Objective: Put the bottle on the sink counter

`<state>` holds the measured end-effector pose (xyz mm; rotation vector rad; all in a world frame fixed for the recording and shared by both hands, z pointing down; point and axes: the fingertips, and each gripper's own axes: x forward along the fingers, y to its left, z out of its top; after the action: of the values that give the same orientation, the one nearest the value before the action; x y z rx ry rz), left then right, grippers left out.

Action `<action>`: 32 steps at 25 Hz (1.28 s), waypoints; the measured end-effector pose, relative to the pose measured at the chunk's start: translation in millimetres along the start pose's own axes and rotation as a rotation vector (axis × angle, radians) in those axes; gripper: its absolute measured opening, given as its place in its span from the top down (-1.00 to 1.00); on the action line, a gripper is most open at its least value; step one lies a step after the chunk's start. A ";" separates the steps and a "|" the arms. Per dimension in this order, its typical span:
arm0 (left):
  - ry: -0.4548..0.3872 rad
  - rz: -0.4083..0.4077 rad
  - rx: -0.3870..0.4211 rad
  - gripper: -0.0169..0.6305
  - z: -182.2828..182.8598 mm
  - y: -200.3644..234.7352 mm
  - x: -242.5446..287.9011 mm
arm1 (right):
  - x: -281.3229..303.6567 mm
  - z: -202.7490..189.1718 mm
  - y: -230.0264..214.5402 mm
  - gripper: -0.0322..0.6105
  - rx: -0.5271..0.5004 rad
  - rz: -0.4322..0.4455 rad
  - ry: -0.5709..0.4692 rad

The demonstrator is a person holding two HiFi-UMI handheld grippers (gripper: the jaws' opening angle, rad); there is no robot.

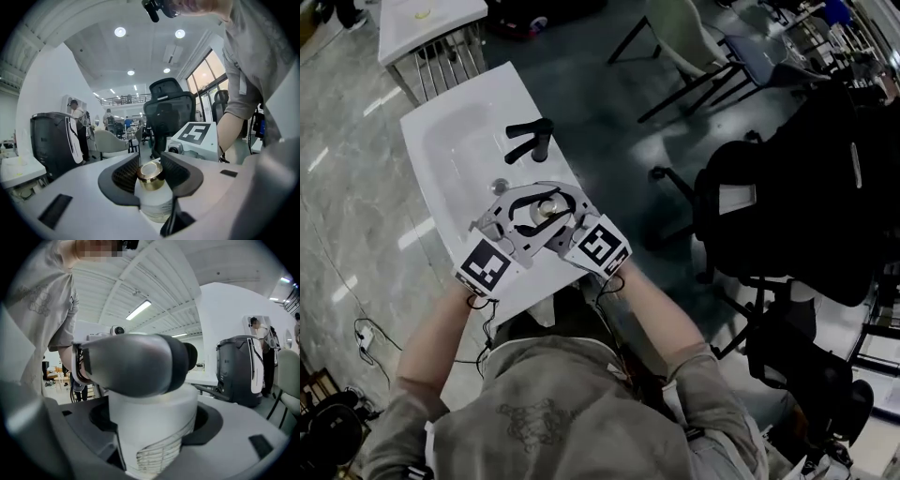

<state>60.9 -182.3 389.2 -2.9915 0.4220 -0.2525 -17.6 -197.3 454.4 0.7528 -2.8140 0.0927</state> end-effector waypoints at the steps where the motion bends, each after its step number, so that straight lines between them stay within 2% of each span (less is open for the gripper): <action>1: 0.009 0.020 -0.006 0.49 -6.1 5.4 7.1 | 1.3 -6.2 -7.1 -0.08 -0.005 0.020 0.004; 10: 0.066 0.179 -0.043 0.50 -56.7 47.2 48.7 | 19.3 -54.1 -51.8 -0.08 -0.046 0.188 0.026; 14: 0.088 0.214 -0.059 0.50 -79.1 59.9 56.2 | 30.7 -72.6 -61.3 -0.08 -0.042 0.238 0.026; 19: 0.097 0.221 -0.074 0.50 -102.9 71.4 62.3 | 43.7 -92.6 -71.4 -0.08 -0.028 0.255 0.031; 27: 0.067 0.195 -0.102 0.50 -133.0 82.6 79.1 | 52.7 -127.5 -92.7 -0.08 -0.019 0.233 0.103; 32: 0.088 0.154 -0.053 0.51 -148.1 78.2 83.5 | 54.8 -148.5 -94.8 -0.08 -0.073 0.231 0.199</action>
<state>92.8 -293.2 536.6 -2.9873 0.6746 -0.3646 13.5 -288.4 611.8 0.3774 -2.6844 0.0961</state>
